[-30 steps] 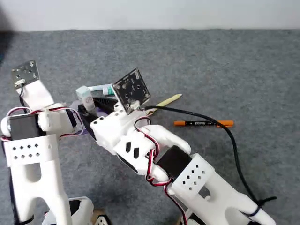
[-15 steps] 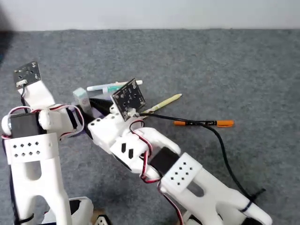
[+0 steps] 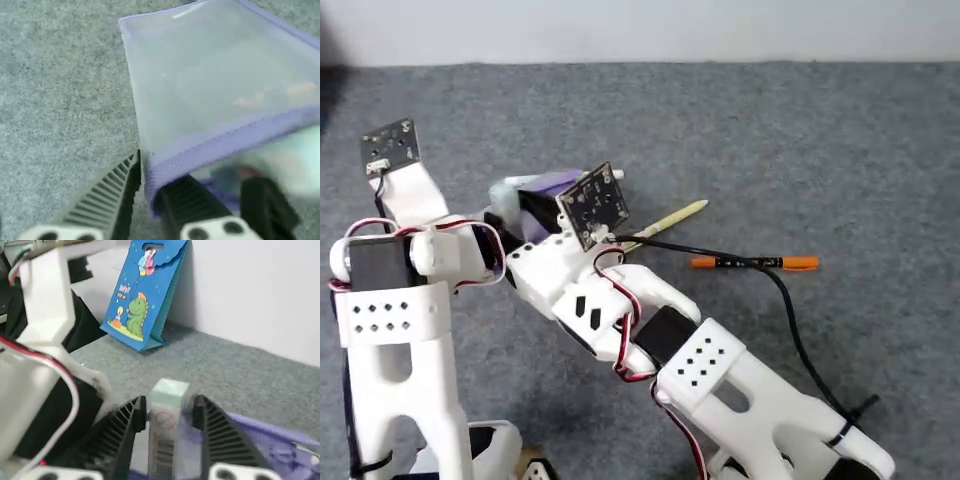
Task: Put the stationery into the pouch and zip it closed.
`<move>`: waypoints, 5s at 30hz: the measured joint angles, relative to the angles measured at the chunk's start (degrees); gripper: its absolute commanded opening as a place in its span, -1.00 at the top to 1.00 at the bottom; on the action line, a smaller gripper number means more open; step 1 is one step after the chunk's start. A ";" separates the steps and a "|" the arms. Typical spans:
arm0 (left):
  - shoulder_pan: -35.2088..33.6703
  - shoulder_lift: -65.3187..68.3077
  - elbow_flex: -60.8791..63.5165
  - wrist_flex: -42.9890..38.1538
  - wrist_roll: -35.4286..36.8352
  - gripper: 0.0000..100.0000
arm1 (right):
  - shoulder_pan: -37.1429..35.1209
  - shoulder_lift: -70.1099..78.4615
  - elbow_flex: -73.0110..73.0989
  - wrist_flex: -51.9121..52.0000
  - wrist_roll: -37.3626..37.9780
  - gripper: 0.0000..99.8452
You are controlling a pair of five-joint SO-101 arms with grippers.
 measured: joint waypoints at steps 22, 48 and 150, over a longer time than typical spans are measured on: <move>-0.26 0.00 0.00 0.44 0.00 0.97 | 1.67 -18.11 2.02 20.31 0.09 0.80; -0.26 0.00 0.00 0.53 0.26 0.97 | 34.37 -25.67 -2.37 48.88 5.27 0.81; 5.80 -3.78 3.16 0.62 2.11 0.97 | 11.52 -24.18 -34.81 51.43 0.62 0.98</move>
